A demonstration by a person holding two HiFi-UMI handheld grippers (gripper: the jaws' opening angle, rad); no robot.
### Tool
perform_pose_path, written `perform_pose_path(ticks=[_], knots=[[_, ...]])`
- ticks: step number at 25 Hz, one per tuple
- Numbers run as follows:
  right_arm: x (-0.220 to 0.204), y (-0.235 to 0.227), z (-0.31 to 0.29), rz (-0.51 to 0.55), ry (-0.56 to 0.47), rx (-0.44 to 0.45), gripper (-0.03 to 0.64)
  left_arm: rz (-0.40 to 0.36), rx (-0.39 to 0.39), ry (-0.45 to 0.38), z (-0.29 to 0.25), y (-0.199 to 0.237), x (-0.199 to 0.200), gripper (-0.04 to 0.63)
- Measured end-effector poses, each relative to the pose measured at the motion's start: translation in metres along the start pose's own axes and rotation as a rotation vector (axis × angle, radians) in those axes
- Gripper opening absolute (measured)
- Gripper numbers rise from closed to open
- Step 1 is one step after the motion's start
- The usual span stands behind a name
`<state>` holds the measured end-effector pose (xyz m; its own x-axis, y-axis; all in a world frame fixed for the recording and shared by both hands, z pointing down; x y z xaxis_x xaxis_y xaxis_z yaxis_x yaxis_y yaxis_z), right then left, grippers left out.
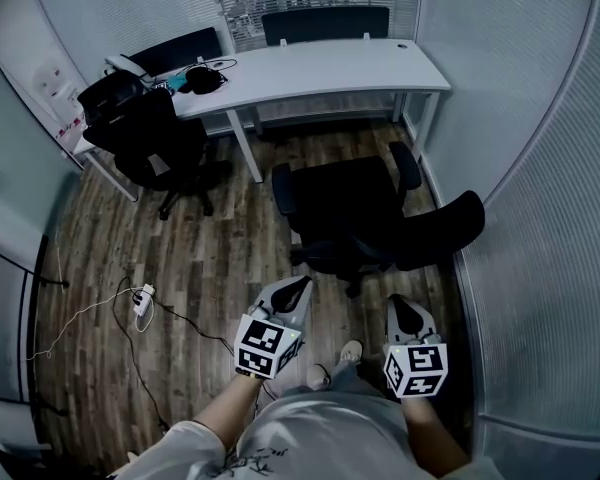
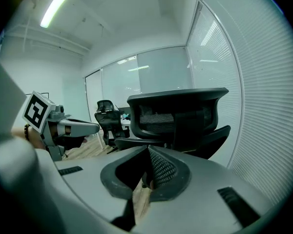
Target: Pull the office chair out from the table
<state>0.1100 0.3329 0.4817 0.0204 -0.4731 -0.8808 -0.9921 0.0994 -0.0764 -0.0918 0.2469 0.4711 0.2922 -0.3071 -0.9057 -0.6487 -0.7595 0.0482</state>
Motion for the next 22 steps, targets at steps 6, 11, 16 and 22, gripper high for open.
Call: perform_pose_path(ticks=[6,11,16,22], knots=[[-0.011,0.019,0.013,0.0,0.011,0.037,0.008,0.016,0.018,0.027,0.016,-0.014,-0.024,0.011],[-0.017,0.028,0.021,-0.003,0.028,0.057,0.008,0.046,0.023,0.031,0.028,-0.021,-0.032,0.011],[-0.014,0.032,0.022,0.009,0.029,0.088,0.008,0.064,0.036,0.023,0.034,-0.026,-0.033,0.011],[-0.005,0.022,0.02,0.031,0.034,0.123,0.008,0.103,0.068,0.018,0.031,-0.029,-0.024,0.011]])
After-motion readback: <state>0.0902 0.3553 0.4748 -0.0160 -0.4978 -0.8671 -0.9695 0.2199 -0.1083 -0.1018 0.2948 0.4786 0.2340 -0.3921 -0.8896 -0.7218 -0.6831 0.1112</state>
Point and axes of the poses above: the fingertips, and each gripper's own axes: z backward along the fingers, y to its left, x out of its top, the point moved 6 cm from there along z, backward along the fingers, and after that the axes turned 7 degrees about y, right-handed, at the moved point
